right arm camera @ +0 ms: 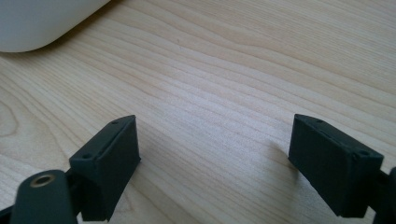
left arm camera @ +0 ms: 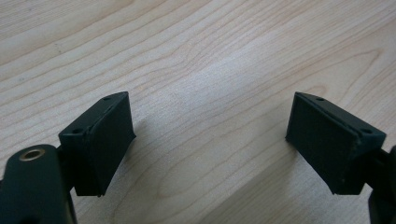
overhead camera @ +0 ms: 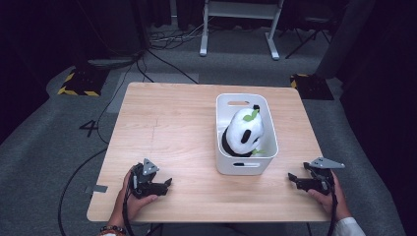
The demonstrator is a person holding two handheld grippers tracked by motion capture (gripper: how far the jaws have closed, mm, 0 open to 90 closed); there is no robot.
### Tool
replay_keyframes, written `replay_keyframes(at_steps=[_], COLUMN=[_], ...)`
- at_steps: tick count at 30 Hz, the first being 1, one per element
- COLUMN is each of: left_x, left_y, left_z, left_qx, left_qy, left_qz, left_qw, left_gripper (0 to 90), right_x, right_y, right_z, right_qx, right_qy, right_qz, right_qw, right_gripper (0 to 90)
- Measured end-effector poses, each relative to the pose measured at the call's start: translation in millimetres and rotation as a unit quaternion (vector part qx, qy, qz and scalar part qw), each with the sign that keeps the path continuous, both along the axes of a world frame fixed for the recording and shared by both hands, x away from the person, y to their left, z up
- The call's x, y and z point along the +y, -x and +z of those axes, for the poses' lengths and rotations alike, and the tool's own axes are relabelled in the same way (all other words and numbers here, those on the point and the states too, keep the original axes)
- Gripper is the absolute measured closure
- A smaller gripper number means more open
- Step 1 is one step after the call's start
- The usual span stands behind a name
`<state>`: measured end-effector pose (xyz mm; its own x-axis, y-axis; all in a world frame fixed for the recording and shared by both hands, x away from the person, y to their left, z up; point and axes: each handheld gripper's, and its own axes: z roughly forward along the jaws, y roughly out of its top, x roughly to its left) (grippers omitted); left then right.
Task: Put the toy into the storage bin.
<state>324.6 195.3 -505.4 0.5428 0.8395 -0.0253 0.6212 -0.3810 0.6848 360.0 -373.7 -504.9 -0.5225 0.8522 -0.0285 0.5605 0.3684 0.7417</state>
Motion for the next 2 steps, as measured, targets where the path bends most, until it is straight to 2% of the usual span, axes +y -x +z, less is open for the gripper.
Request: replay_keyframes(at_steps=[2], left_x=[0.1], left_y=[-0.1], left_z=[0.2], left_qx=[0.001], left_qy=[-0.001], left_qz=[-0.001], left_qw=[1.0000], left_gripper=[15.0], right_x=[0.0], right_y=[0.0], right_z=[0.0], right_qx=[0.000], right_qy=[0.000], right_qz=[0.001], right_qw=[1.0000], right_gripper=[16.2])
